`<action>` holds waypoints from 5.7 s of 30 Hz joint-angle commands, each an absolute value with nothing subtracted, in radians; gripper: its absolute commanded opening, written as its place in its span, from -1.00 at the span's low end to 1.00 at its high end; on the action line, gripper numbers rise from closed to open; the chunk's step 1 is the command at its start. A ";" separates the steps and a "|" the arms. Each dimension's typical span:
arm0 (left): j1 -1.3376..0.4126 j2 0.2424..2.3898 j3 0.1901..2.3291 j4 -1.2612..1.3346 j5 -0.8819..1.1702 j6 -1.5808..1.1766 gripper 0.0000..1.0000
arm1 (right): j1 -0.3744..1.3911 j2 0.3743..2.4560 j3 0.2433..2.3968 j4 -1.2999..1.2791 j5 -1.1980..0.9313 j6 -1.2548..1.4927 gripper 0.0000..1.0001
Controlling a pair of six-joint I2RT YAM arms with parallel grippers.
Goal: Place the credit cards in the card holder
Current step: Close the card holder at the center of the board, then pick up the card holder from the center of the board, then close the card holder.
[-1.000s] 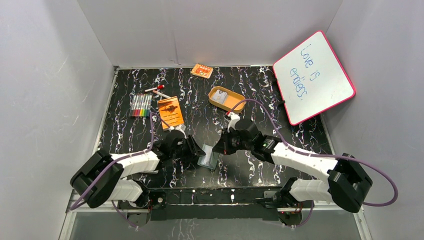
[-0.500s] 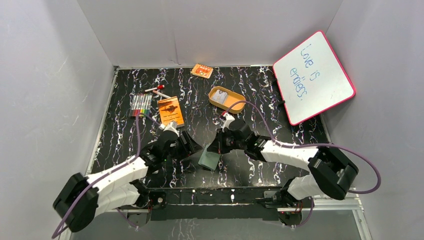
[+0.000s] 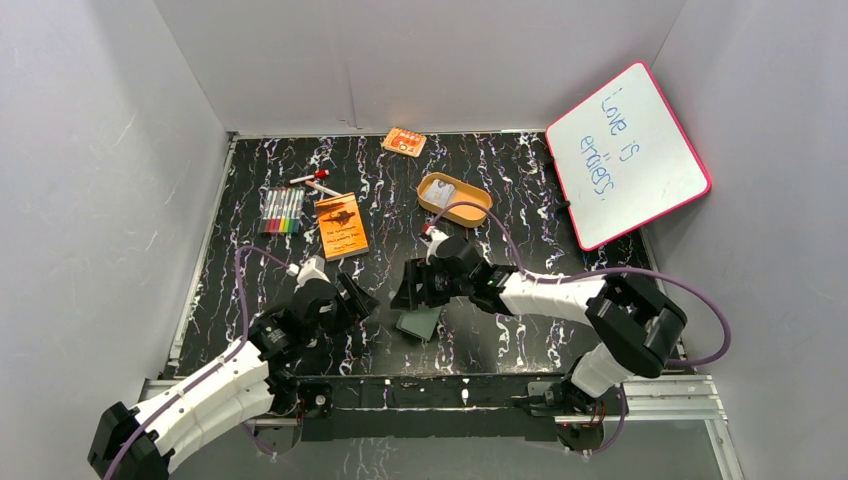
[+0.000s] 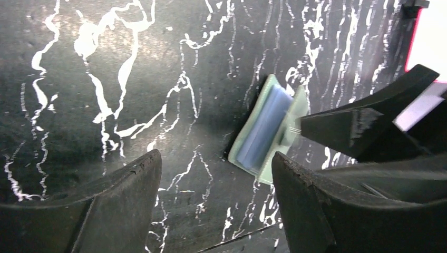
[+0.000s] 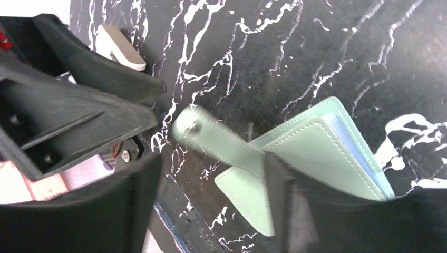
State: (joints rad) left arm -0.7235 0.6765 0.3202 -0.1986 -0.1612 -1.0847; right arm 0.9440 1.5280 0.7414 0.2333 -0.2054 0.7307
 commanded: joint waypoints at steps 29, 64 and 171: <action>-0.913 1.330 0.731 -0.154 -0.178 -0.648 0.51 | 0.937 1.058 0.486 -0.037 0.127 0.887 0.15; -0.910 1.341 0.412 -0.011 -0.258 -0.914 -0.46 | 0.865 1.401 0.375 0.465 -0.143 1.145 0.38; -0.847 1.016 1.308 -0.223 -0.190 -1.135 0.49 | 1.192 1.175 0.826 1.050 0.465 -1.750 -1.00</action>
State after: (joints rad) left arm -0.8516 1.0428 1.3281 -0.3111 -0.1913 -1.1378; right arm 1.1851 1.1900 0.7868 0.9512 0.4713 -1.7351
